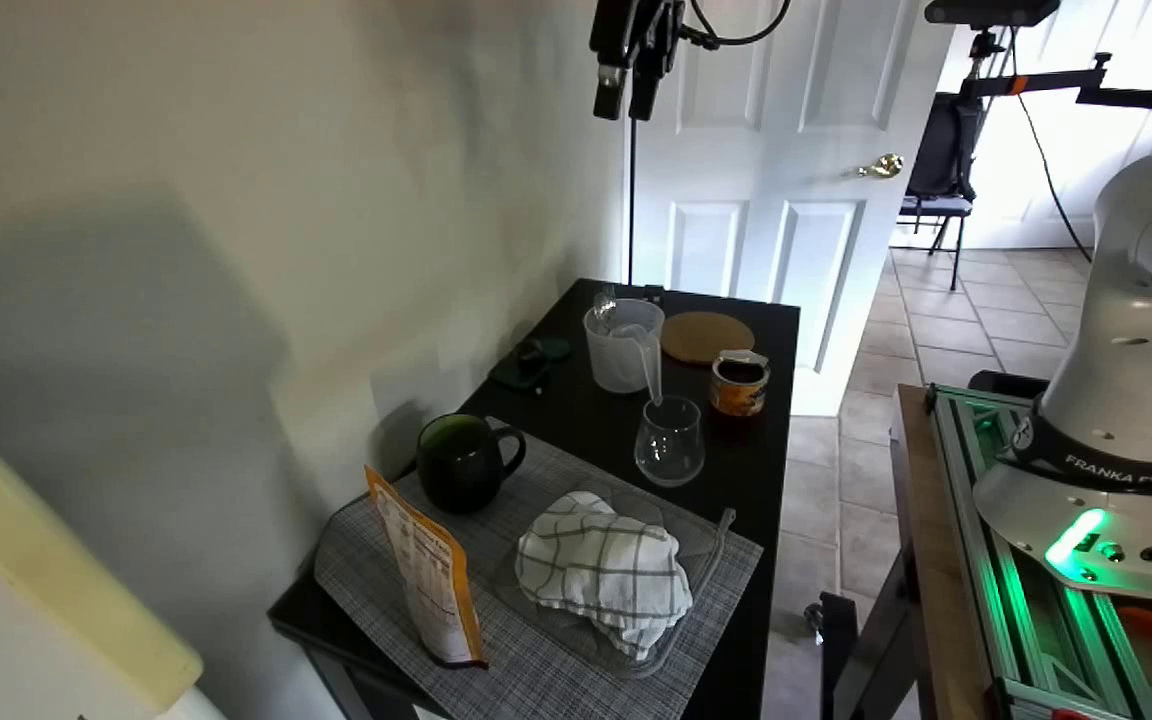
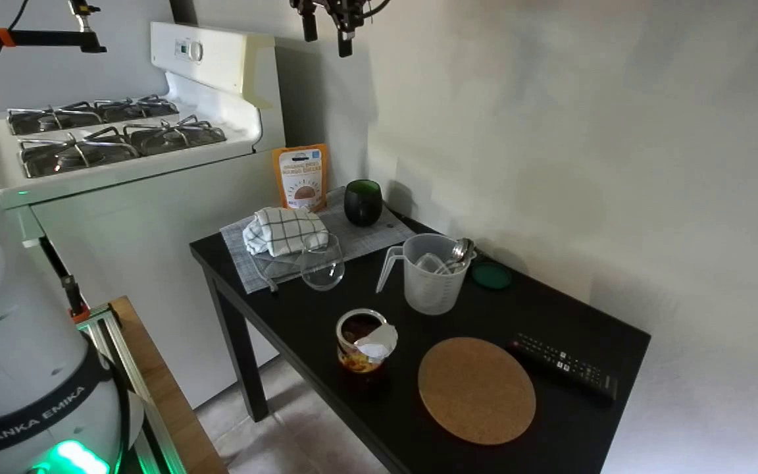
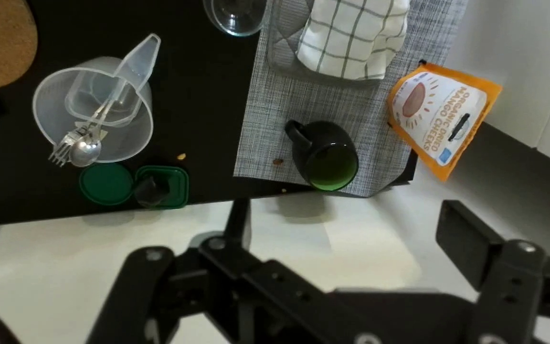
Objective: Place the green lid in the measuring cup
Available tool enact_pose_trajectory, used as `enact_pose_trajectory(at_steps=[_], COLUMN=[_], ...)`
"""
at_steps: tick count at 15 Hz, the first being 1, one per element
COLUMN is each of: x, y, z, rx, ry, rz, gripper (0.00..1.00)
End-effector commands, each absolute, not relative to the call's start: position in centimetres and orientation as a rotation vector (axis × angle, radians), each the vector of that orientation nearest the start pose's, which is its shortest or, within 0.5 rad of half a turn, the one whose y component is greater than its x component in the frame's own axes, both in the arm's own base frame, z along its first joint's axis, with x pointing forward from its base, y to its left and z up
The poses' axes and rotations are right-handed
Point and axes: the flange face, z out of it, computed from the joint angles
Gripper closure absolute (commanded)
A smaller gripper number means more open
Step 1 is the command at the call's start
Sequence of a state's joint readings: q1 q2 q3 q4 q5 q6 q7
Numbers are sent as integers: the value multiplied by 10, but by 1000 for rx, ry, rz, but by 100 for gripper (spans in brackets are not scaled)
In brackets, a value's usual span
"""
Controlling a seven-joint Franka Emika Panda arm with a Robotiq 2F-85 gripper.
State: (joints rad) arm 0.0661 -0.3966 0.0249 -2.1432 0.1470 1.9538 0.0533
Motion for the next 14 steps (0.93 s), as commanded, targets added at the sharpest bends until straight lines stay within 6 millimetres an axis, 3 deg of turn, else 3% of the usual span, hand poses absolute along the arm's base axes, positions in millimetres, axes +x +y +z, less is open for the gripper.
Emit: enact_pose_trajectory(at_steps=[1,4,8,9,10,12,14], x=[474,482,496,501,485,493,499], y=[-13,-81,-183,-193,-177,-199,-199], z=[570,547,513,512,517,508,506], rx=[-2912,-2913,-2897,-2866,-2903,-2890,-2889], ry=[0,91,421,474,380,446,453], rz=[-226,-142,-35,-29,-86,-61,-46], gripper=[0,0,0,0,0,0,0])
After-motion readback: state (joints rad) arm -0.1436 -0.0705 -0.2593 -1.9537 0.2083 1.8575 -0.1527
